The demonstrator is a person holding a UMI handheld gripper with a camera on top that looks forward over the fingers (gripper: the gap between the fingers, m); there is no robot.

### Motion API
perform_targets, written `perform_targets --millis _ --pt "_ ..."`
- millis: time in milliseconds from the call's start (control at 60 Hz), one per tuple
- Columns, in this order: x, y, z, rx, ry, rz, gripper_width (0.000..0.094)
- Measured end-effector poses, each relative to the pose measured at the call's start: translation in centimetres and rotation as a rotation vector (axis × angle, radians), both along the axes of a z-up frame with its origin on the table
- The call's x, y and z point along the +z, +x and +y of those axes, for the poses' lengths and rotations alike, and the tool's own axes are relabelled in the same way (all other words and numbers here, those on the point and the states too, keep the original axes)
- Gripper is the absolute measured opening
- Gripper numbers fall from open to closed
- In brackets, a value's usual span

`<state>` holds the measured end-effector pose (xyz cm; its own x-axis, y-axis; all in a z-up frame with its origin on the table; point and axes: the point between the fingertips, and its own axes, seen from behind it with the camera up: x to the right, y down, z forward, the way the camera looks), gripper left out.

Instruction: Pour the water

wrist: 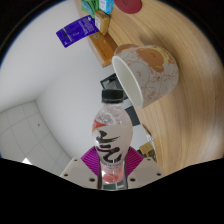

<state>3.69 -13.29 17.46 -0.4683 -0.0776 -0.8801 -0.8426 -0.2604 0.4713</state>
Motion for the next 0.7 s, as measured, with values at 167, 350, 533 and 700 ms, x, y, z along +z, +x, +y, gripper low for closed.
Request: perform_targets --millis 167,350,533,700 --pt "1.6 0.0 -0.7 0.079 0.013 -0.279 0.0283" --pt "5.8 7.1 -1.2 0.052 0.071 -0.878 0.0286" --pt "5.9 17.4 -2.2 -0.04 0.061 -1.573 0.0285" --pt "0.5 24.9 -3.2 -0.02 -0.041 -1.934 0.0284"
